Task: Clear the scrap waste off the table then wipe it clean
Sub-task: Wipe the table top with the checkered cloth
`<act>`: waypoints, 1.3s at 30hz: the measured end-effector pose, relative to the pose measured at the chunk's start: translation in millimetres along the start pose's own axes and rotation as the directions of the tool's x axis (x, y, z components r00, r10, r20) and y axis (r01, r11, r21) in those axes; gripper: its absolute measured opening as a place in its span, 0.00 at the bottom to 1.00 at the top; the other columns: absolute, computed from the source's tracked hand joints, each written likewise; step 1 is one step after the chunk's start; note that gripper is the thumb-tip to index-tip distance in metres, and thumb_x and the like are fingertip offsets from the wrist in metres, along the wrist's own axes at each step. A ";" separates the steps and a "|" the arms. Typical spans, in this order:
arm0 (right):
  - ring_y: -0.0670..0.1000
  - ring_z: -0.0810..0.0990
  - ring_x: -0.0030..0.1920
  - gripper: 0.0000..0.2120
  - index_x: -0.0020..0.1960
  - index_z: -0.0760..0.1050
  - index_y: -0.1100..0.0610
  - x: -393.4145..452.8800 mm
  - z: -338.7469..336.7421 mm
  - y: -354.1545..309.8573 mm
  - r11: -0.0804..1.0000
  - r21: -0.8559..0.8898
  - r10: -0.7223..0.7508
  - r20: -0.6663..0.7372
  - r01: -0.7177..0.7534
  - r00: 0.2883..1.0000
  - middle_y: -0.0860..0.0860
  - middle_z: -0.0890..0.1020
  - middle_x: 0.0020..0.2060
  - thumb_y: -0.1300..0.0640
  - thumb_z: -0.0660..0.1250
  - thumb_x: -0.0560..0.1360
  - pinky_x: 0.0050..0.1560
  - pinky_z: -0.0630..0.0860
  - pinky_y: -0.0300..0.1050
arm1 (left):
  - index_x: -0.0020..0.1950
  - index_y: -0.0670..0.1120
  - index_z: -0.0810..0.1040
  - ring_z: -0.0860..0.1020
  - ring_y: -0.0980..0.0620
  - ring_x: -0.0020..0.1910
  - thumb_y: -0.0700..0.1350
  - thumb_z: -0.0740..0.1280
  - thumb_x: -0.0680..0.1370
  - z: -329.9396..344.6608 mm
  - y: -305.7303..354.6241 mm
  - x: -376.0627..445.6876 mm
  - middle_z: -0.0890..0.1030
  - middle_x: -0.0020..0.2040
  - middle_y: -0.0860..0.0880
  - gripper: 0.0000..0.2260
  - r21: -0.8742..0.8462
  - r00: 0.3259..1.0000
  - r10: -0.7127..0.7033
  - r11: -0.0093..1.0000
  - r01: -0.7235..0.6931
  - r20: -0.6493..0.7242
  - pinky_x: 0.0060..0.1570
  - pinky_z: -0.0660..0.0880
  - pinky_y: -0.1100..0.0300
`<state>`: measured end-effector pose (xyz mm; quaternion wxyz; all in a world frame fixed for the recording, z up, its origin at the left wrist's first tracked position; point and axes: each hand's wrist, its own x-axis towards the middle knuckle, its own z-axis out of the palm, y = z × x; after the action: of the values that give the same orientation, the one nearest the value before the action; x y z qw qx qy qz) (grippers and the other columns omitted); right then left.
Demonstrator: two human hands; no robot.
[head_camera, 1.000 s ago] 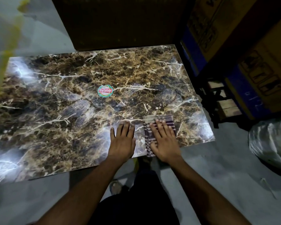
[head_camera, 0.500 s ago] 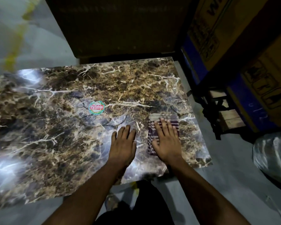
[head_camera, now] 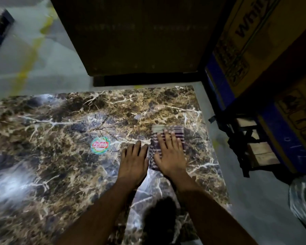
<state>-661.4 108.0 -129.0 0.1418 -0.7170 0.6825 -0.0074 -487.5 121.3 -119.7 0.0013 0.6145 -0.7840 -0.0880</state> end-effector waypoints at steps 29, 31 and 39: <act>0.55 0.44 0.82 0.36 0.83 0.47 0.46 203.1 -38.0 49.8 0.996 -0.038 -0.084 -0.082 0.081 0.993 0.51 0.48 0.83 0.36 0.47 0.78 0.81 0.45 0.56 | 0.75 0.52 0.66 0.66 0.44 0.69 0.54 0.58 0.81 -8.6 -8.4 149.9 0.68 0.73 0.49 0.22 0.006 0.993 -0.102 0.995 0.102 -0.064 0.64 0.66 0.41; 0.56 0.44 0.82 0.36 0.83 0.46 0.46 227.7 -39.6 35.4 0.998 -0.021 -0.059 -0.086 0.058 0.995 0.52 0.48 0.83 0.36 0.47 0.78 0.80 0.45 0.57 | 0.74 0.51 0.67 0.65 0.45 0.72 0.52 0.58 0.80 -6.8 -7.5 157.2 0.68 0.74 0.49 0.22 -0.008 0.992 -0.098 0.995 0.097 -0.080 0.67 0.65 0.41; 0.54 0.42 0.82 0.36 0.83 0.43 0.45 224.1 -51.3 85.2 0.994 -0.061 -0.089 -0.057 0.086 0.994 0.51 0.45 0.83 0.35 0.44 0.77 0.81 0.45 0.57 | 0.65 0.51 0.68 0.66 0.44 0.71 0.52 0.58 0.75 -10.2 2.2 177.9 0.67 0.74 0.48 0.18 -0.021 0.992 -0.112 0.994 0.111 -0.049 0.65 0.64 0.37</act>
<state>-739.8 -124.2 -139.0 0.1000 -0.7495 0.6542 -0.0150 -532.1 -51.1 -128.2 0.0216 0.6595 -0.7472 -0.0798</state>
